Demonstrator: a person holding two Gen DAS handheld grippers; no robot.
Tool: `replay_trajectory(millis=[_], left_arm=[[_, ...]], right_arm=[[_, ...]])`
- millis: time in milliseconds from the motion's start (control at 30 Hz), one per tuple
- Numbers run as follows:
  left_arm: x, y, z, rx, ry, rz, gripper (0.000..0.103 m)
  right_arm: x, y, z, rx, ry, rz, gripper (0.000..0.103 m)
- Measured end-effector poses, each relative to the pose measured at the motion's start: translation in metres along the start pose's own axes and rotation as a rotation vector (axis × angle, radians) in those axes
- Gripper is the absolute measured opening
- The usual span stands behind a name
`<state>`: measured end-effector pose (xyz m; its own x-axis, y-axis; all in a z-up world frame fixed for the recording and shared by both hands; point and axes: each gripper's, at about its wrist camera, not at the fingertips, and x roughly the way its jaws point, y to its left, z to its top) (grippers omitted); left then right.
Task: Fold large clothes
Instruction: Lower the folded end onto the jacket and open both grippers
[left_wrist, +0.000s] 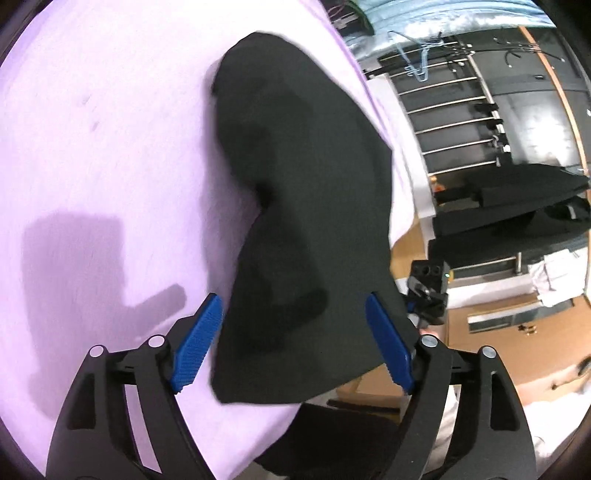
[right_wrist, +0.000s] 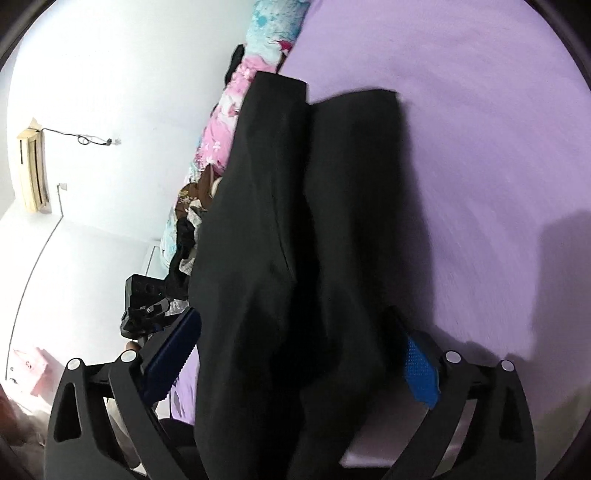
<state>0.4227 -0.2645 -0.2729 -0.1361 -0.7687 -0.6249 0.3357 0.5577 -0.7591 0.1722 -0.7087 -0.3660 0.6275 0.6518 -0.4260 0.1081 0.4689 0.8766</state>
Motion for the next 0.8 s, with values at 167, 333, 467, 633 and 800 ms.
replay_trajectory(millis=[167,333,467,633,800], left_arm=[[0.026,0.014,-0.020,-0.047,0.034,-0.018,0.077],[0.047,0.015,-0.032,-0.063,0.045,-0.045,0.076],[0.051,0.012,-0.029,-0.094,0.061,-0.032,0.055],[0.040,0.005,-0.030,-0.106,0.063,-0.092,0.040],[0.012,-0.007,-0.041,-0.123,0.048,-0.196,0.039]], right_arm=[[0.005,-0.004,-0.024,0.047,0.029,0.075,0.096],[0.021,0.004,-0.036,-0.003,0.070,0.065,0.095],[0.026,0.007,-0.030,-0.022,0.052,0.084,0.060],[0.014,0.025,-0.033,-0.019,0.036,0.119,0.042],[-0.005,0.057,-0.038,-0.028,0.018,0.221,0.039]])
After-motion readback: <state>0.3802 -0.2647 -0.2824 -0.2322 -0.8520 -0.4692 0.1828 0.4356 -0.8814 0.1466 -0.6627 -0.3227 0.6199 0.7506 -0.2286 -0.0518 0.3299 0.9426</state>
